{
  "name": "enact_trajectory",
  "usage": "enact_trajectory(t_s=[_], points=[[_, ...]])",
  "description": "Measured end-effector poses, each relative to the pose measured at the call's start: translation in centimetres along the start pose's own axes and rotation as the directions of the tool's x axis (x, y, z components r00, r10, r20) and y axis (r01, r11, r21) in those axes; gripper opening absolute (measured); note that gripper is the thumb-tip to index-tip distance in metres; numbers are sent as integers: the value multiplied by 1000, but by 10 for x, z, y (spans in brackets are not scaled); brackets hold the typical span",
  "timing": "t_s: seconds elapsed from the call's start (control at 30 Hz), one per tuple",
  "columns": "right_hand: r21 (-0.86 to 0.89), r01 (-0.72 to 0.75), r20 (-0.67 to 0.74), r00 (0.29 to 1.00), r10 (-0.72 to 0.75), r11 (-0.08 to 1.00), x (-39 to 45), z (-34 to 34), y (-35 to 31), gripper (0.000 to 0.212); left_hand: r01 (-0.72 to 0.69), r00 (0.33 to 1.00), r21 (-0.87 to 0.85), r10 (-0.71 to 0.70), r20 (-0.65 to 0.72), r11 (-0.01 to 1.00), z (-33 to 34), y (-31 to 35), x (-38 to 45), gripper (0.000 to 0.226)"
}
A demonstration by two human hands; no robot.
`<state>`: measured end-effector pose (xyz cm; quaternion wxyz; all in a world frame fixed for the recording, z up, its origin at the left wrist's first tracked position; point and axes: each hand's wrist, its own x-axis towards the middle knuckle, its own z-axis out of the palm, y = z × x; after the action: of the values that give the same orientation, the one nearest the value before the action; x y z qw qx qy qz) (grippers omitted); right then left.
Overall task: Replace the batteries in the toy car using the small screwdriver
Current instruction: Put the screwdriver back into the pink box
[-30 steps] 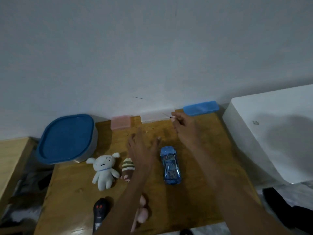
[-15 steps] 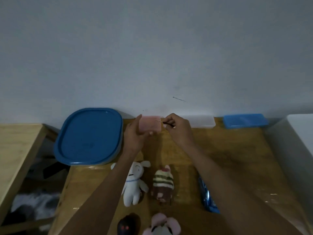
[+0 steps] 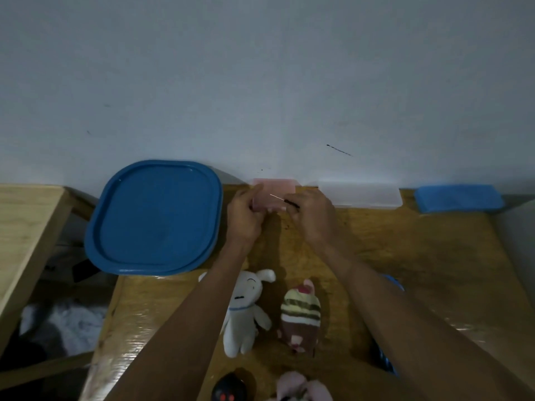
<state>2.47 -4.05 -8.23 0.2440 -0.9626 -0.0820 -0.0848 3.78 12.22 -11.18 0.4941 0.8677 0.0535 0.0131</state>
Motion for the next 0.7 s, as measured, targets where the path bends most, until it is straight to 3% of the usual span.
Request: enact_trajectory(t_s=[0.33, 0.53, 0.7], points=[[-176, 82, -10, 996, -85, 981, -2, 9, 0, 18, -136, 990, 77, 138, -21, 988, 2, -8, 3, 53], [-118, 96, -196, 974, -118, 988, 3, 1, 0, 15, -190, 980, 139, 196, -29, 972, -3, -2, -4, 74], [-68, 15, -307, 951, -35, 998, 28, -13, -7, 13, -237, 968, 179, 248, -41, 955, -6, -1, -14, 89]])
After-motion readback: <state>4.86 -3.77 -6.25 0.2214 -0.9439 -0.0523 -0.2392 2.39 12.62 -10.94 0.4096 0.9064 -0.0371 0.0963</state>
